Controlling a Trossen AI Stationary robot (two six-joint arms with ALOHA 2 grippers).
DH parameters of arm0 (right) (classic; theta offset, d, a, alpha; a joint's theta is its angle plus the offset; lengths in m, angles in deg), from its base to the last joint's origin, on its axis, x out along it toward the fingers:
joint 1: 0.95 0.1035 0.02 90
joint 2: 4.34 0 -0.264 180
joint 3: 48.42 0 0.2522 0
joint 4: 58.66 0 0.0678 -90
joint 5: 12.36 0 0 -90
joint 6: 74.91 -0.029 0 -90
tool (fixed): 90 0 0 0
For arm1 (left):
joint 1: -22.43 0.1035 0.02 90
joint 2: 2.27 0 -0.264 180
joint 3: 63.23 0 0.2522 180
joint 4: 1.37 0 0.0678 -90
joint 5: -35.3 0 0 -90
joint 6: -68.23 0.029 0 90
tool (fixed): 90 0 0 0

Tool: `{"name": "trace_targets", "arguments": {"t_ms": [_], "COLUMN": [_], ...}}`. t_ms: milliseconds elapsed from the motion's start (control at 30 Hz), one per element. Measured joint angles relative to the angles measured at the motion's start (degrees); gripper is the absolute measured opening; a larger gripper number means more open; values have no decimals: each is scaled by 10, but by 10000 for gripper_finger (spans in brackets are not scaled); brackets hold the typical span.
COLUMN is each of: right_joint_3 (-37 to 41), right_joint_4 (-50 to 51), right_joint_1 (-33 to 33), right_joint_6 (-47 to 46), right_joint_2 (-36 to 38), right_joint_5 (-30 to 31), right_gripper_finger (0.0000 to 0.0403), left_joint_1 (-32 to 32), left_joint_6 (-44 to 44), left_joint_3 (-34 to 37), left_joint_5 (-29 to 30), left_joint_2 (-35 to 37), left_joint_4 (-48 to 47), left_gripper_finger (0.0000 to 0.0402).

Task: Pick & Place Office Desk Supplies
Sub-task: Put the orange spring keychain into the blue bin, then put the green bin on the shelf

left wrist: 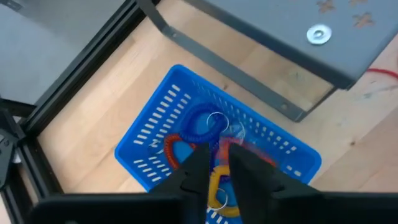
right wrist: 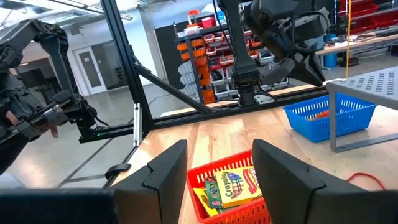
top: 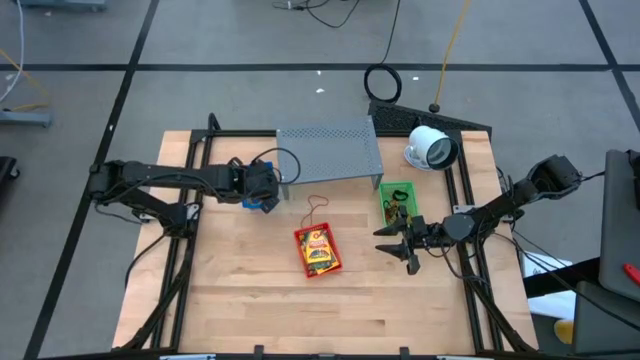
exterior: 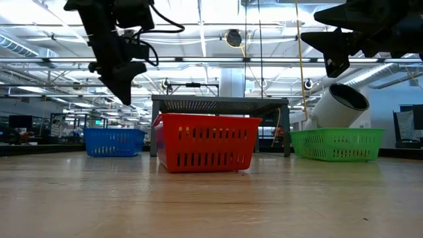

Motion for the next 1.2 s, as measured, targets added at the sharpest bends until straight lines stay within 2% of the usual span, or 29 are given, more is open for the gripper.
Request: {"name": "trace_targets", "arguments": {"t_ms": [200,300,367,533,667,800,900,1000,1067,1200], "right_joint_3": [0,0,0,0,0,0,0,0,0,0], "right_joint_4": [0,3,4,3,12,55,96,141,168,173], "right_joint_1": [0,0,0,1,12,26,31,38,46,54], "right_joint_6": [0,0,0,0,2,27,45,93,147,231], "right_joint_2": [0,0,0,10,40,86,122,150,160,151], "right_joint_5": [0,0,-2,-3,-4,-1,16,50,76,104], "right_gripper_finger": [171,171,171,171,171,171,171,171,171,171], "left_joint_1": [0,-3,-14,-42,-50,-76,-126,-206,-263,-348], "left_joint_6": [-3,18,69,184,193,175,148,134,134,136], "left_joint_3": [0,0,0,-2,-1,-1,2,37,92,232], "left_joint_5": [4,4,-44,-206,-272,-339,-331,-287,-262,-206], "left_joint_2": [0,0,1,35,95,187,262,336,381,449], "left_joint_4": [-11,19,74,191,153,81,22,31,77,254], "left_gripper_finger": [122,141,149,154,154,154,154,154,154,154]}}
